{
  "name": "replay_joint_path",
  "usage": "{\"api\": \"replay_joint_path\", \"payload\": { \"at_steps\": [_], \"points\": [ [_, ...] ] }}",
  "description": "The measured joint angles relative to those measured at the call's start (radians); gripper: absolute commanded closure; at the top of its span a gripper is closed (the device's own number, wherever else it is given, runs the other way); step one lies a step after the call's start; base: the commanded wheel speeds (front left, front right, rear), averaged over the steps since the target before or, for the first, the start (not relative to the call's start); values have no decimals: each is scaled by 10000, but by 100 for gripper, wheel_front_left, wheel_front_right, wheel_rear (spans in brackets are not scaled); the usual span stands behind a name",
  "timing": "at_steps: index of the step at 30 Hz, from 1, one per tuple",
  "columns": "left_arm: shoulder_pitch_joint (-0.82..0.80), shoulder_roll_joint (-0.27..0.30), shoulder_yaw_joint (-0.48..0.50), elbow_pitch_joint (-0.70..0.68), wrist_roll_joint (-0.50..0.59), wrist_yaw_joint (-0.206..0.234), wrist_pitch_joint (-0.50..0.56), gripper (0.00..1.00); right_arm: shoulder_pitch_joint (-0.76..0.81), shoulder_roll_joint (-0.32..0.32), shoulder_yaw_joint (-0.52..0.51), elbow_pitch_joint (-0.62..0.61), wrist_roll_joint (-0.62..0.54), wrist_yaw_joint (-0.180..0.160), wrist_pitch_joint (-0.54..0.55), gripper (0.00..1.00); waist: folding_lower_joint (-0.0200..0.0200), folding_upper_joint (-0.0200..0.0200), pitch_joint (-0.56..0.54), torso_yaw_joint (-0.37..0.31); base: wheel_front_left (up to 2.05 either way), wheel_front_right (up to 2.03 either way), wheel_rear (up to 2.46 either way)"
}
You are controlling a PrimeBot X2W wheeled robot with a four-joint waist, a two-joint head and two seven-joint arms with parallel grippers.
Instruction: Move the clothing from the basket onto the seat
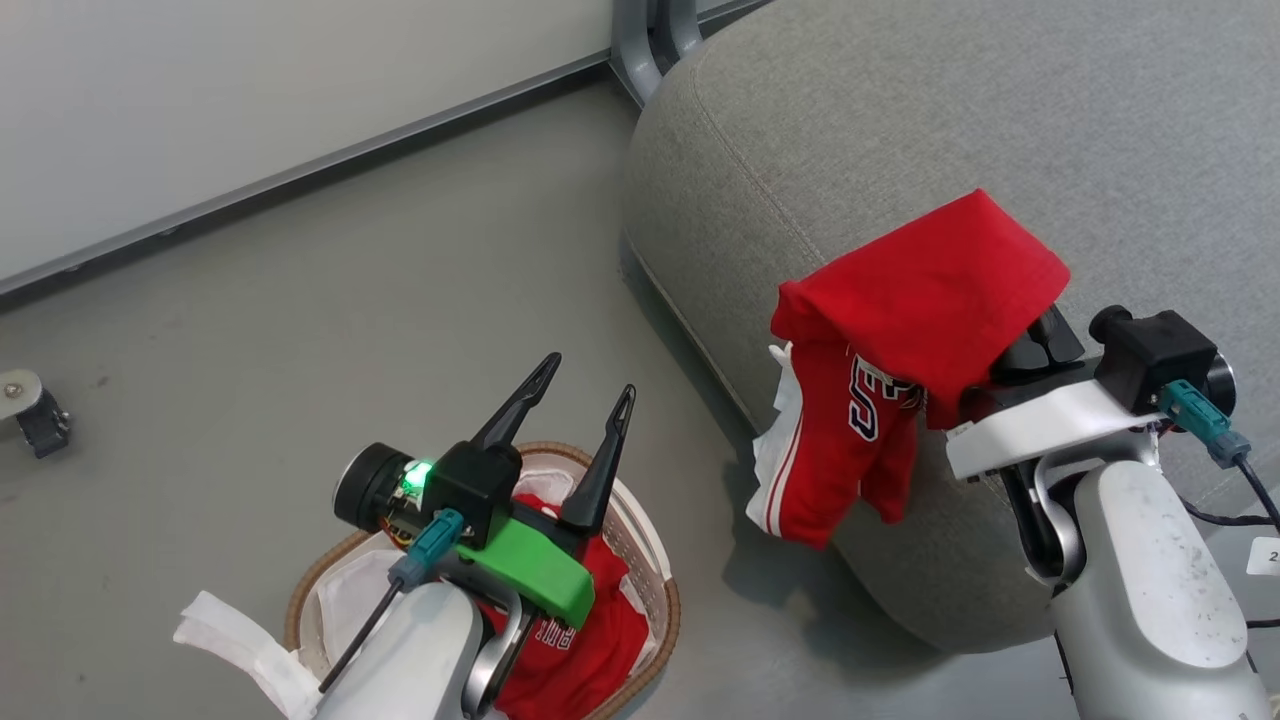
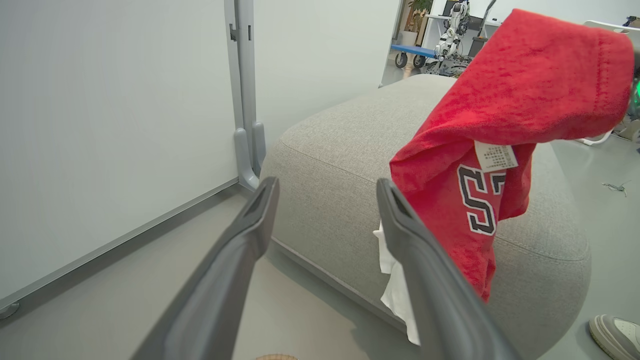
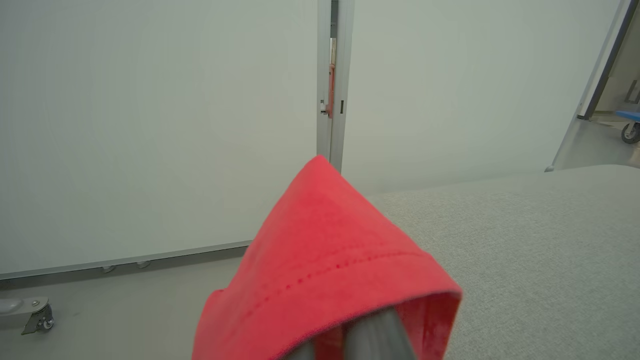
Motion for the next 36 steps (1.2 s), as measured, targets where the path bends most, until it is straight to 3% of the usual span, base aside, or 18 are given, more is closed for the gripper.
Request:
{"api": "replay_joint_path", "payload": {
  "at_steps": [7,14,23,29,36],
  "points": [
    [-220,150,-94,-23,0,0,0,0,-1213,6,-941,159,-232,0,2,100,0,0,579,152,0,0,0],
    [-634,339,-309,-144,8,0,-2,0,-3815,-69,-2640,265,-1720,0,0,100,1,0,1199,606,0,0,0],
    [-1213,562,-819,-531,61,0,-2,0,-6607,-2230,-4667,654,-2502,0,0,100,1,0,2045,1479,0,0,0],
    [-1432,686,-988,-775,102,0,2,0,-6790,-3152,-5281,2079,-2871,0,-15,100,1,0,2628,2084,0,0,0],
    [-1460,775,-1028,-844,104,58,63,0,-5884,-3078,-5517,4276,-3200,0,-17,100,2,0,3252,2588,0,0,0]
  ]
}}
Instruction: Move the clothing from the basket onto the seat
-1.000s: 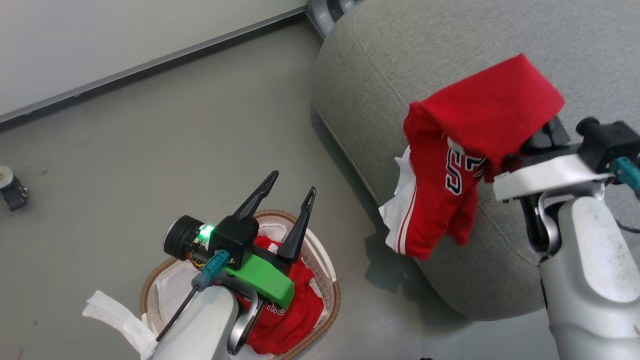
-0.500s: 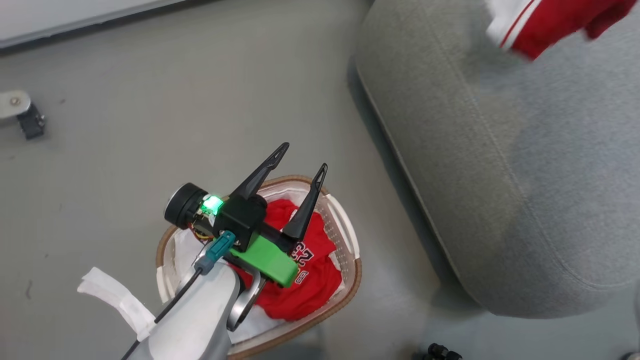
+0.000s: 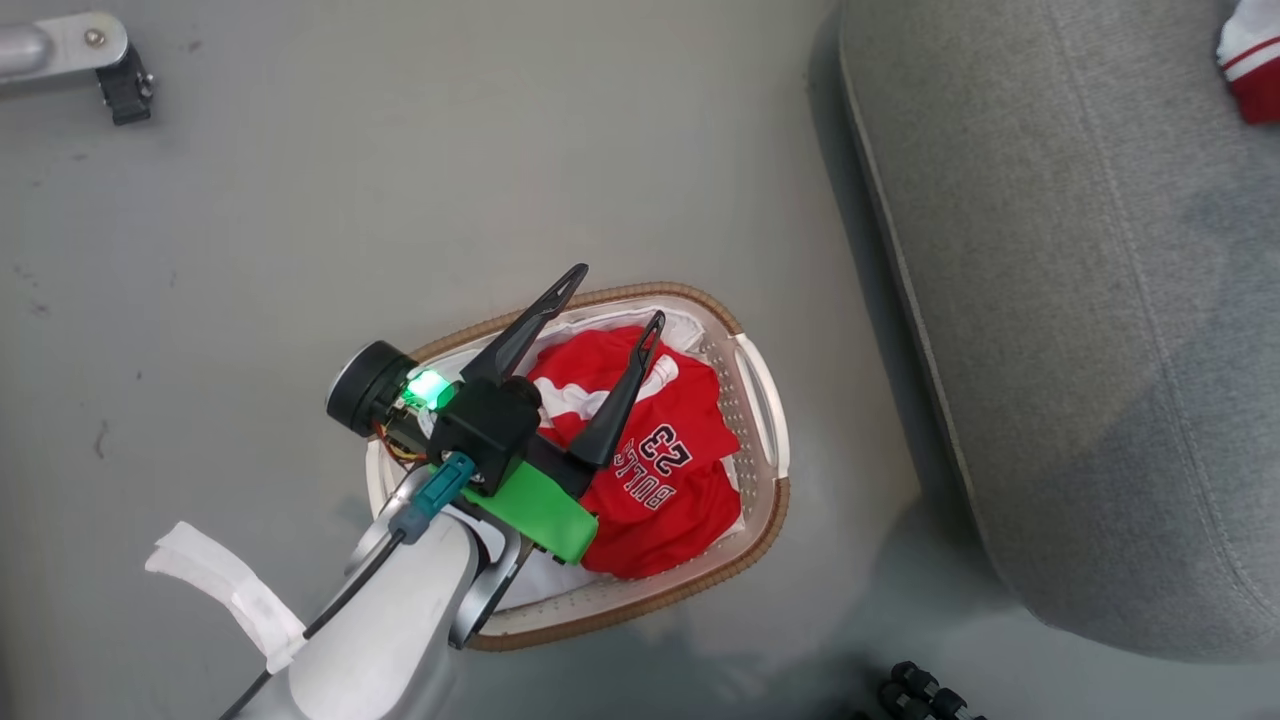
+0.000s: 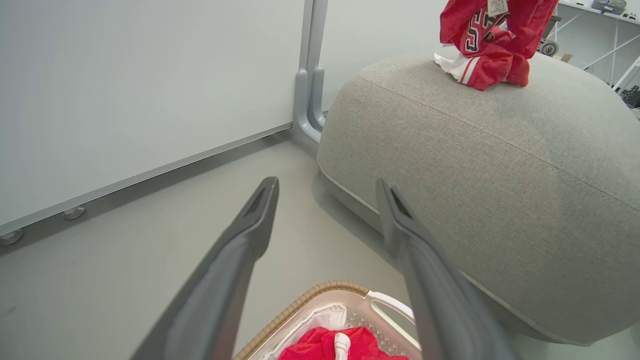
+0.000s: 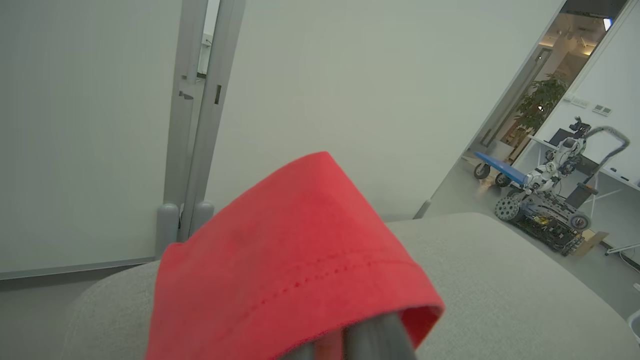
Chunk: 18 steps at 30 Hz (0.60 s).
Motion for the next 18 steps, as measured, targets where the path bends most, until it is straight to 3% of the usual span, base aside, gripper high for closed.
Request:
{"api": "replay_joint_path", "payload": {
  "at_steps": [6,8,9,10,11,18],
  "points": [
    [35,52,-56,148,-17,15,-2,0,829,523,-545,1093,-245,0,0,100,0,0,116,209,0,0,0],
    [58,40,-21,215,-81,50,-2,0,1138,639,-627,1225,-462,0,0,79,0,0,17,219,0,0,0],
    [72,38,-6,253,-104,63,-2,0,1294,688,-675,1243,-506,0,2,58,-1,0,-49,218,0,0,0],
    [85,35,12,284,-113,75,-4,0,1417,727,-675,1227,-523,0,2,7,-1,0,-104,218,0,0,0],
    [114,27,33,313,-148,77,-4,0,1589,757,-660,1175,-548,0,0,0,0,0,-178,219,0,0,0],
    [368,8,238,437,-359,182,-46,0,2625,1028,-159,767,-407,0,0,0,-1,0,-619,160,0,0,0]
  ]
}}
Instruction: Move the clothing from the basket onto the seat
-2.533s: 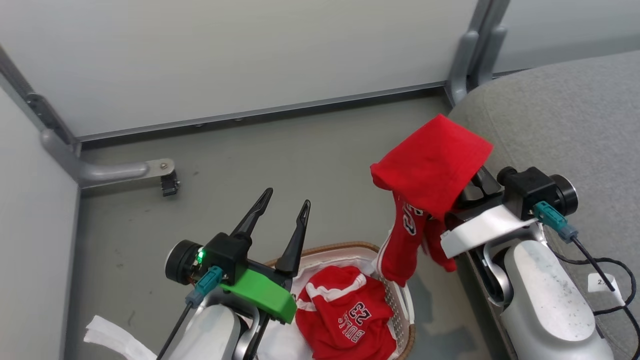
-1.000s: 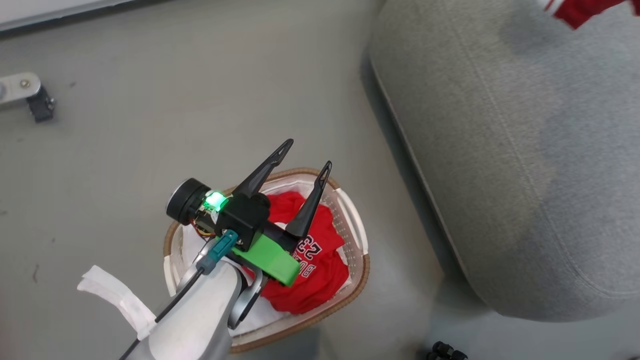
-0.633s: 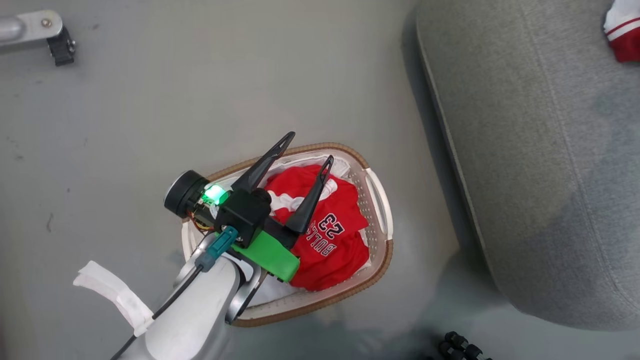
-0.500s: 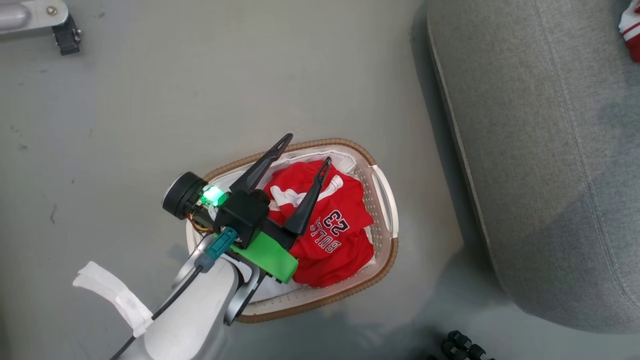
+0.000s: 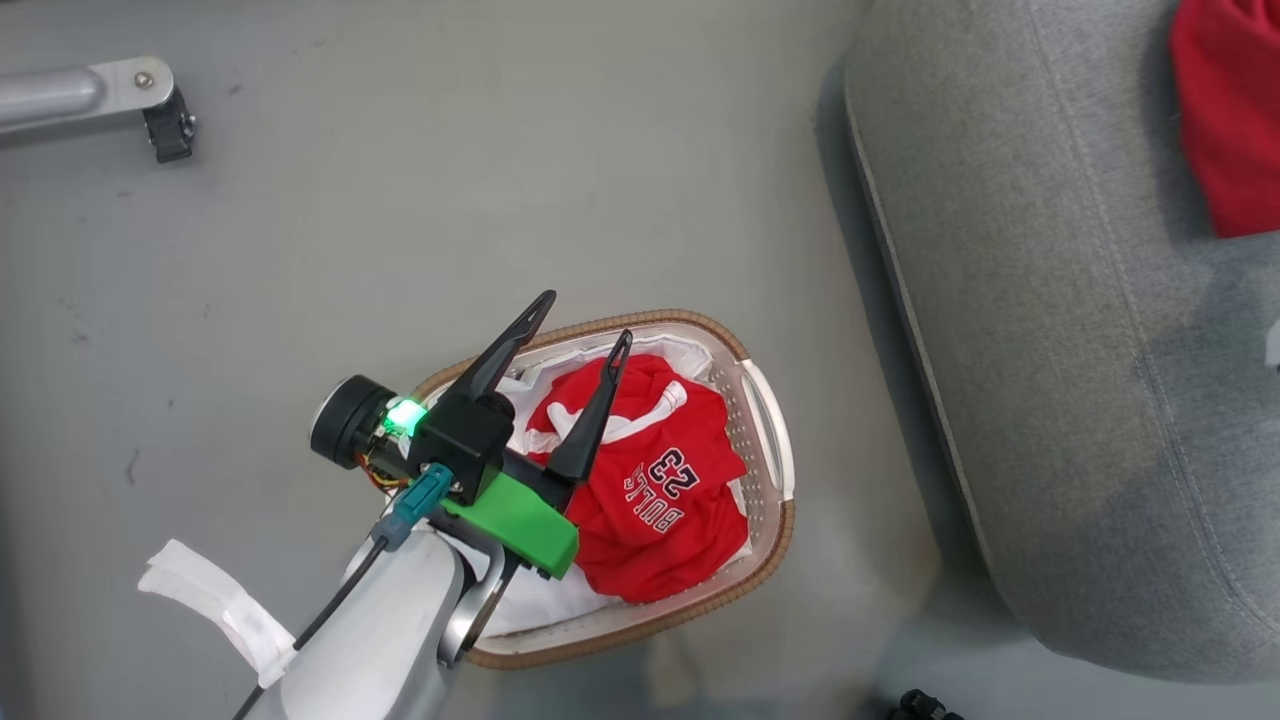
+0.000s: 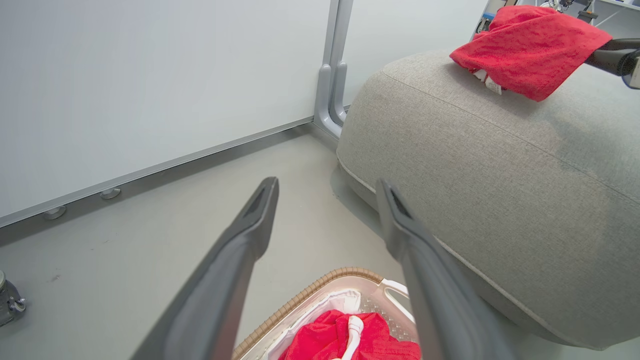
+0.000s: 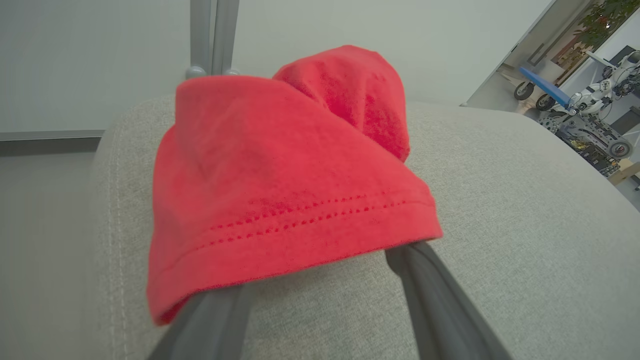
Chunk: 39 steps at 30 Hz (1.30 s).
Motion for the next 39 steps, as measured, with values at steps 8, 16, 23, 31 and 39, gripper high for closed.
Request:
{"api": "replay_joint_path", "payload": {
  "at_steps": [8,16,23,31,39],
  "points": [
    [219,-159,247,-12,-40,19,-15,0,1437,385,719,-537,453,0,0,0,0,0,-420,-259,0,0,0],
    [546,-372,639,2,-100,-10,-15,0,2063,548,1507,-1007,840,0,0,0,0,0,-1030,-398,0,0,0],
    [999,-654,1337,84,-157,-23,-17,0,1826,247,2188,-1893,1237,0,2,0,-1,0,-1756,-313,0,0,0],
    [1839,-1087,2633,119,-228,-12,-19,0,1819,765,2660,-2560,1513,0,0,0,-1,0,-2546,279,0,0,0],
    [2866,-1304,4205,-2,-201,104,-17,0,2395,1848,3173,-2481,1944,0,0,0,-1,0,-3234,1147,0,0,0]
  ]
}}
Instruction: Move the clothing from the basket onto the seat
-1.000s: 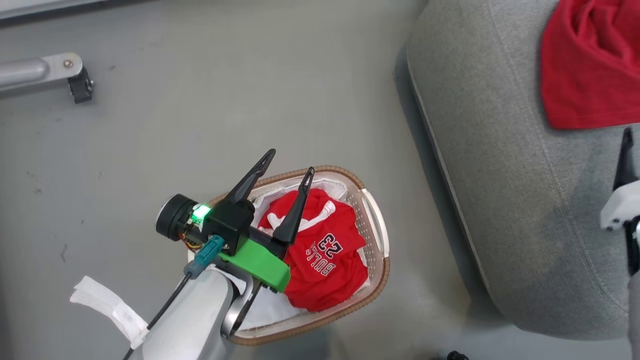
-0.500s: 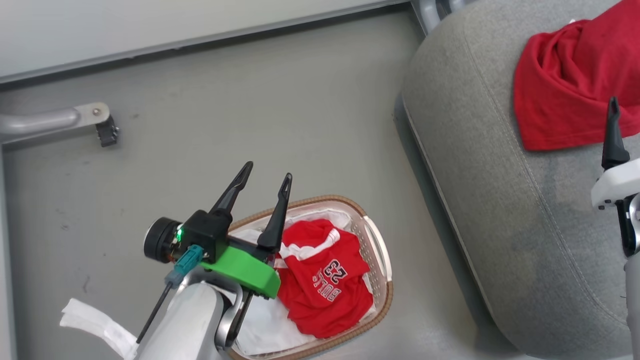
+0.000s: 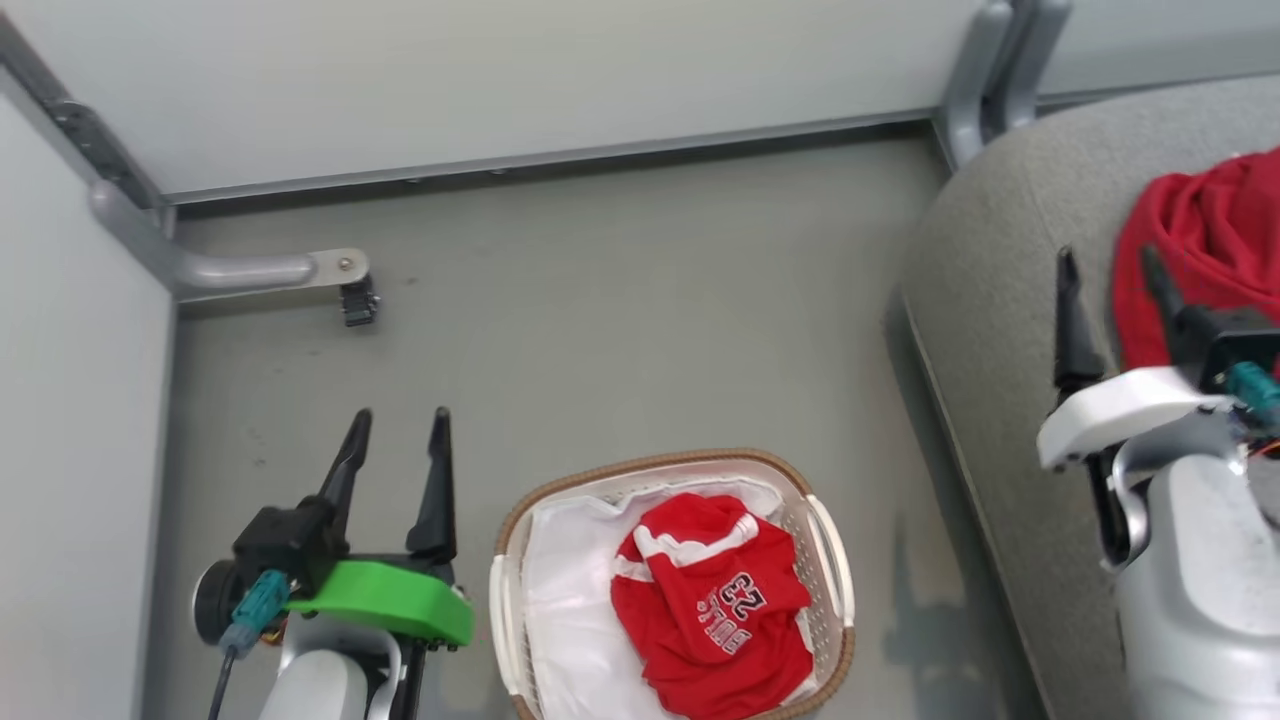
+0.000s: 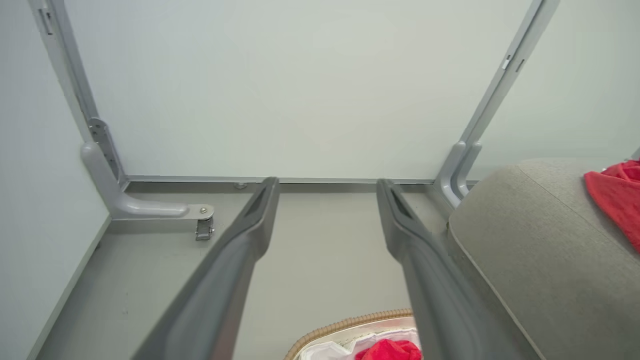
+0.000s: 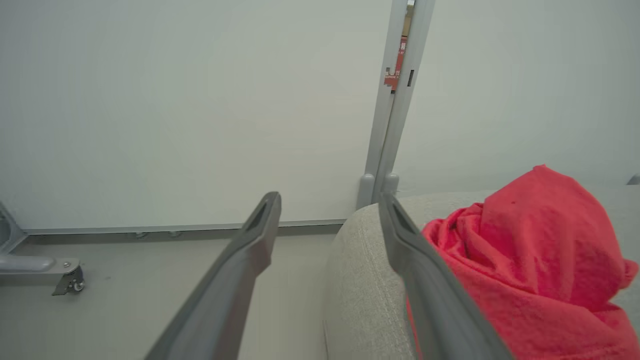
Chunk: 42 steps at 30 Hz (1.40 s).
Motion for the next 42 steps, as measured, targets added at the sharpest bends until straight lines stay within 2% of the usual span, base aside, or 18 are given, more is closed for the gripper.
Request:
{"api": "replay_joint_path", "payload": {
  "at_steps": [7,14,23,42],
  "points": [
    [742,-69,729,-17,123,82,-6,0,1091,196,936,144,669,0,0,0,0,0,-560,708,0,0,0],
    [1357,-81,861,-113,-159,230,-6,0,2361,221,1605,-431,1691,0,2,0,0,0,-1142,1090,0,0,0],
    [1821,-84,842,-136,-234,301,-6,0,3214,219,2105,-984,1910,0,0,0,0,0,-1587,1119,0,0,0],
    [1839,-88,752,-48,-159,299,-6,0,3327,217,2205,-704,1881,0,0,0,0,0,-1622,1050,0,0,0]
  ]
}}
